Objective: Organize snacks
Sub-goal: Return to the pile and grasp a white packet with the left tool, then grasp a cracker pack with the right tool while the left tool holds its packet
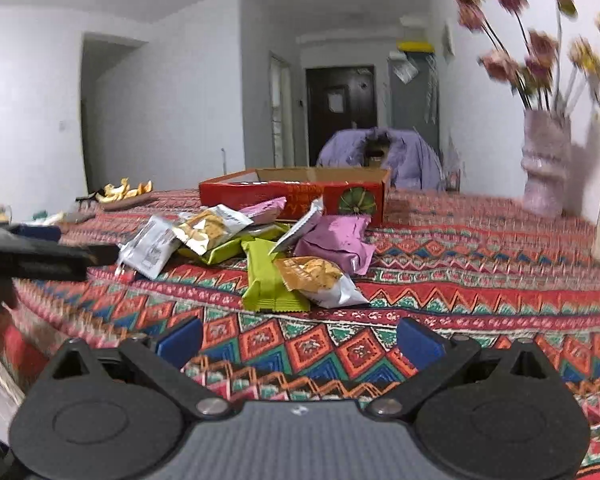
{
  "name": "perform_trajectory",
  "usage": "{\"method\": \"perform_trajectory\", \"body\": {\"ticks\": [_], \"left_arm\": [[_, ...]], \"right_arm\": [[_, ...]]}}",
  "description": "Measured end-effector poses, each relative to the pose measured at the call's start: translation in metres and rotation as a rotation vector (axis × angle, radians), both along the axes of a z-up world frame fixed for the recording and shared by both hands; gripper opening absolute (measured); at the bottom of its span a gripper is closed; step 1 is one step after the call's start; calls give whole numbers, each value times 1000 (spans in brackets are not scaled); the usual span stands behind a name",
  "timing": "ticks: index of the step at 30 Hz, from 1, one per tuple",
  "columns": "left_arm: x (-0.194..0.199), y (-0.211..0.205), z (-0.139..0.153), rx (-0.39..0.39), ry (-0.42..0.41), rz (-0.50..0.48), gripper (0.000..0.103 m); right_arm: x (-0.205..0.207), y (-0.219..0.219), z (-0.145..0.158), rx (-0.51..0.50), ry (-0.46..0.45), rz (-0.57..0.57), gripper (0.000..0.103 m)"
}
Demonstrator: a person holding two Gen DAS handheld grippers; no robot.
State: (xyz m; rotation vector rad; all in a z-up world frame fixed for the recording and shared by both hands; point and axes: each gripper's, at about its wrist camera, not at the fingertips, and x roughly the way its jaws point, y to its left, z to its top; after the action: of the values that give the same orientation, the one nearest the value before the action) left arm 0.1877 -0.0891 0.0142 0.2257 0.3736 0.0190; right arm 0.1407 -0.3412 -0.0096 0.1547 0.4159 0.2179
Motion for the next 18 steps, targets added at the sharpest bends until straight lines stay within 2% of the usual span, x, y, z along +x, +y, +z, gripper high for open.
{"method": "perform_trajectory", "body": {"ticks": [2,4,6,11,14,16,18], "left_arm": [[24,0,-3,2,24,-16,102],[47,2,-6,-2,77,-24,93],[67,6,-7,-24,127,-32,73],[83,15,-12,-32,154,-96,72],[89,17,-14,-61,186,-116,71],[89,18,-14,-75,186,-132,54],[90,19,-14,-79,185,-133,45]], "right_arm": [[12,-7,3,107,32,-24,100],[25,-9,6,146,67,-51,85],[39,-7,10,141,94,-91,78],[72,-1,5,238,151,-127,73],[89,9,-2,239,189,-162,74],[99,14,-4,240,191,-184,75],[111,18,-4,213,196,-204,75]]}}
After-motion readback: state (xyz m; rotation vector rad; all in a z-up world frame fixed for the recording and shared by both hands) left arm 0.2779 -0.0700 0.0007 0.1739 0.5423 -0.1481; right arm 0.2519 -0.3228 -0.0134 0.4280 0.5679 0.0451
